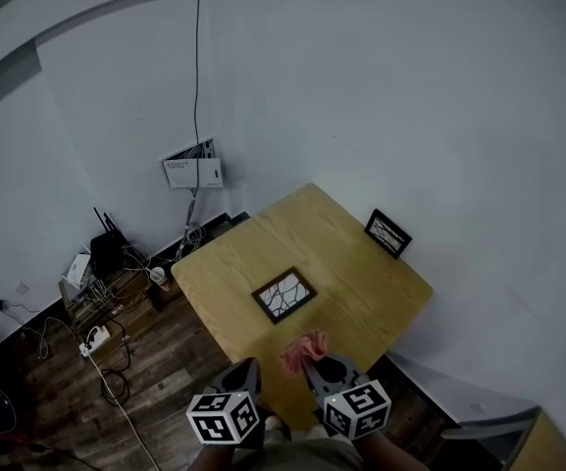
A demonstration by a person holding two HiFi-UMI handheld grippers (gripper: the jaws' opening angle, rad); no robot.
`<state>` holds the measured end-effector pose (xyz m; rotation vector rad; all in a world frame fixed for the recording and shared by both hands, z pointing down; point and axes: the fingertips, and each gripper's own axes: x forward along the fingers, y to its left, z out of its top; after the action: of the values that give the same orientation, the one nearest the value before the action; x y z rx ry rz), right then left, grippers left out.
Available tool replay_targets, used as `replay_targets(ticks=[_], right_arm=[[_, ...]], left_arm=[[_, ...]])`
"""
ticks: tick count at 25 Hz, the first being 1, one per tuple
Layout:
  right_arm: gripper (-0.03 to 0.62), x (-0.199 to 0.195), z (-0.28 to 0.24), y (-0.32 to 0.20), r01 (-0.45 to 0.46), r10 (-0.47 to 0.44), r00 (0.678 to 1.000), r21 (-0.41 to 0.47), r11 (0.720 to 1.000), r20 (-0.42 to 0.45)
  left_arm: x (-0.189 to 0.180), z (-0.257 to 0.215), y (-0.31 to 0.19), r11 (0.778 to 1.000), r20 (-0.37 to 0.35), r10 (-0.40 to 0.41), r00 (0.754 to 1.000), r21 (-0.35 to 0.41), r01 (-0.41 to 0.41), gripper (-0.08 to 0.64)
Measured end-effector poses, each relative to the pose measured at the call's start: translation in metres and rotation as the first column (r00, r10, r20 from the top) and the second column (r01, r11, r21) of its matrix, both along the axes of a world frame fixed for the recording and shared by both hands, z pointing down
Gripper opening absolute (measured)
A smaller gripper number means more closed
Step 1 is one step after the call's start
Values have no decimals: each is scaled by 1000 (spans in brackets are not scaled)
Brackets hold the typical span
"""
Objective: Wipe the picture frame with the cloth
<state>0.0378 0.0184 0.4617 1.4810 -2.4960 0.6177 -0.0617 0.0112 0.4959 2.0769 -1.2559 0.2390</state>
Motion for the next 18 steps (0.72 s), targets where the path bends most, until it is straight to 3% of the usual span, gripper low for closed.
replay_targets(ticks=[5,18], right_arm=[[17,0,-4,4,-10,11,999,18,1000,-40],[17,-9,-11,-1,15,-15,1000,29,999,-20]], left_arm=[[-7,2,4,1000,0,-2,1000,-8,2,3],[-5,-3,-3,1000,-4,7,1000,7,-7,3]])
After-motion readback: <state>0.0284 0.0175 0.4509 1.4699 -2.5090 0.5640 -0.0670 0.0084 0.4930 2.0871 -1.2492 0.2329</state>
